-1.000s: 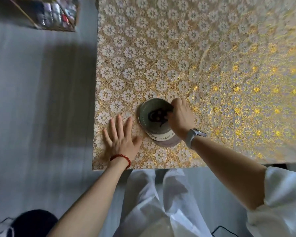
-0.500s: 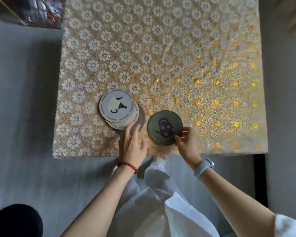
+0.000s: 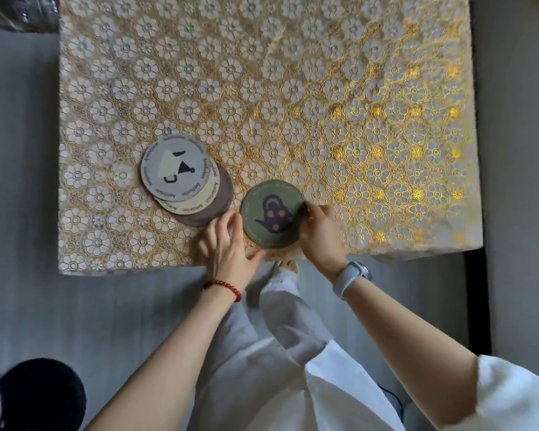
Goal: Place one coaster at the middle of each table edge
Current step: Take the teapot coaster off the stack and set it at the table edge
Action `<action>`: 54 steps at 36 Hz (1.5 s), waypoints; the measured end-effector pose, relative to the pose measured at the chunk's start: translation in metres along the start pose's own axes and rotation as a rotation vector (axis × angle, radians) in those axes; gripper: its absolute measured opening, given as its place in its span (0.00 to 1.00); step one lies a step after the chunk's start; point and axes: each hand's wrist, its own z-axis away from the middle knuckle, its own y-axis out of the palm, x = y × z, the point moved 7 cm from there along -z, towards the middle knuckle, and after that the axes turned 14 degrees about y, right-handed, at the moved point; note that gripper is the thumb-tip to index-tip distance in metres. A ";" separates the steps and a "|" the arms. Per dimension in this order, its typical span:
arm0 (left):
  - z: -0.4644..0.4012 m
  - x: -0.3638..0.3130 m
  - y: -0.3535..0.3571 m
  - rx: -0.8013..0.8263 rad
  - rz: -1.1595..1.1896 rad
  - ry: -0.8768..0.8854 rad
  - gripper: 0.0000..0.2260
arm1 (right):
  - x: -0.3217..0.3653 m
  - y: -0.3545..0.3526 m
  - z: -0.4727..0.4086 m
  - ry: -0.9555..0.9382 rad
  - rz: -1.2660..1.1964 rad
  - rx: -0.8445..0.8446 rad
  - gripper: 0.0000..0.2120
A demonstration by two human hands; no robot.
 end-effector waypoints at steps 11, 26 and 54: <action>-0.013 0.001 -0.009 -0.040 -0.053 0.041 0.35 | -0.006 0.006 0.003 0.060 -0.105 0.062 0.13; -0.009 0.005 -0.006 -0.018 -0.029 0.048 0.36 | -0.006 0.005 0.007 0.055 -0.098 0.078 0.13; -0.009 0.008 -0.003 0.052 -0.055 0.024 0.37 | -0.009 0.003 0.010 -0.008 -0.078 0.075 0.13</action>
